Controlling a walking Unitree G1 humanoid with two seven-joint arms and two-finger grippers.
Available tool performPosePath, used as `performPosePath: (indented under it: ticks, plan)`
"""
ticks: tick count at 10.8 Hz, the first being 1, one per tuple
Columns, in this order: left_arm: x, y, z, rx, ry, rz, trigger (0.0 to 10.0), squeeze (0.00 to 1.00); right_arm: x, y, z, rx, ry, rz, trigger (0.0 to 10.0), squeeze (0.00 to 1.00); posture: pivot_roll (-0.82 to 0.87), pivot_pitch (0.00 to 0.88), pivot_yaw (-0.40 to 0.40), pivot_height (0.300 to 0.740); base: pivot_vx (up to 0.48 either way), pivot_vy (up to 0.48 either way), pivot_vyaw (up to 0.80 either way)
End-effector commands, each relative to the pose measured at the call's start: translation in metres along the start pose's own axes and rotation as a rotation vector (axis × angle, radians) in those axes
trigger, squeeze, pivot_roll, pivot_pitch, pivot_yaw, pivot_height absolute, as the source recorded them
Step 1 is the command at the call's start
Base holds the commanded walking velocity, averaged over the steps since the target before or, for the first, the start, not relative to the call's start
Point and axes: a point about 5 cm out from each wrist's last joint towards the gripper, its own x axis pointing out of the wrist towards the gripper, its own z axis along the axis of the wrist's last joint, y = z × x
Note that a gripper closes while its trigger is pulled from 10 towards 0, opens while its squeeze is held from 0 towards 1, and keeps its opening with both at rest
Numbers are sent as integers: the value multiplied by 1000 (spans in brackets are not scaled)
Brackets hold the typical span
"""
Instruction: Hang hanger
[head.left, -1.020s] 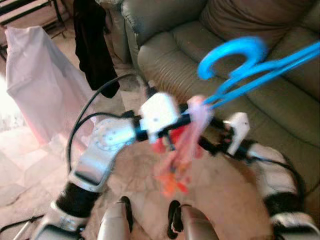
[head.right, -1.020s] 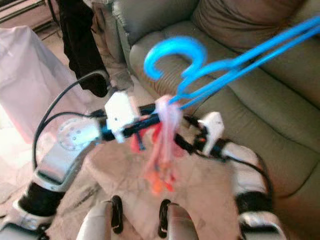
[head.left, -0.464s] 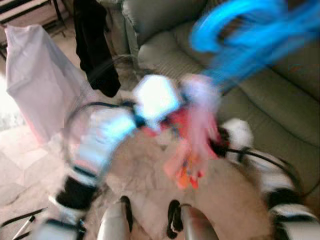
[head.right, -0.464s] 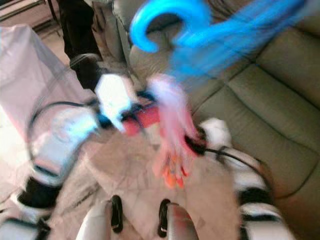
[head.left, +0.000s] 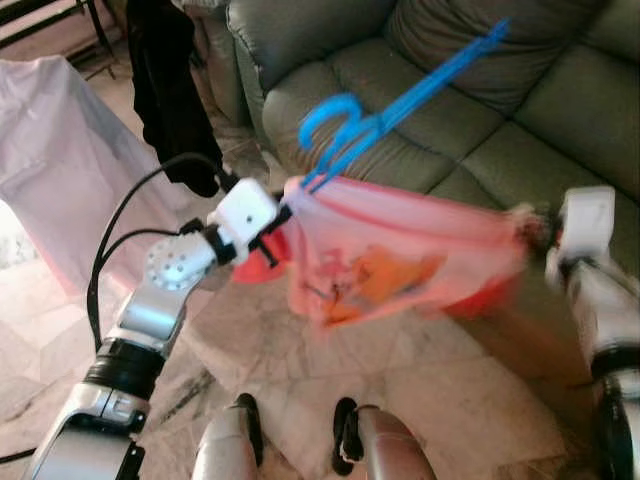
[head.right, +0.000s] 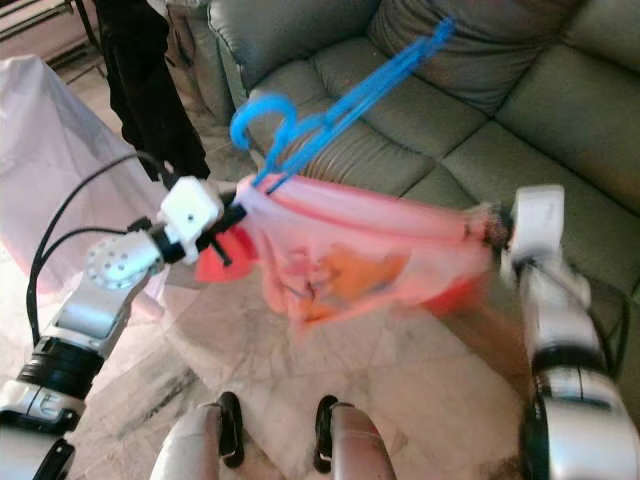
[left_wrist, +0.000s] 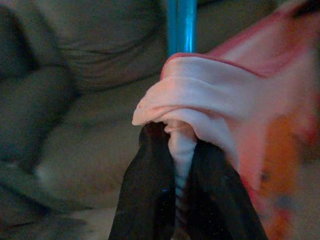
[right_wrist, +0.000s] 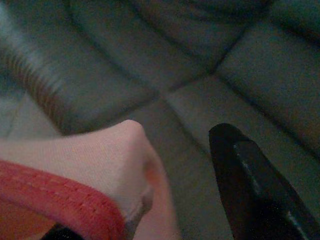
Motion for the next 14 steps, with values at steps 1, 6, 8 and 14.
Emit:
performPosePath:
  ticks: [1, 6, 8, 14]
  plan:
    - [-15, -6, -11, -117, 26, -91, 0, 0, 1, -8, 5, 26, -16, -66, 0, 0, -19, 242, -49, 740, 0, 0, 0]
    - [-89, -65, -97, -247, 457, -509, 0, 0, 17, 12, 25, 119, -63, -58, 0, 0, -25, 241, -76, 740, 0, 0, 0]
    - [-82, -55, -112, -146, 581, -377, 0, 0, 21, 19, 36, 137, -99, 0, 0, 0, -35, 238, -78, 740, 0, 0, 0]
    - [-50, -13, -127, -122, 694, 407, 0, 0, 35, 124, 99, 122, -356, 264, 0, 0, -34, 229, -78, 740, 0, 0, 0]
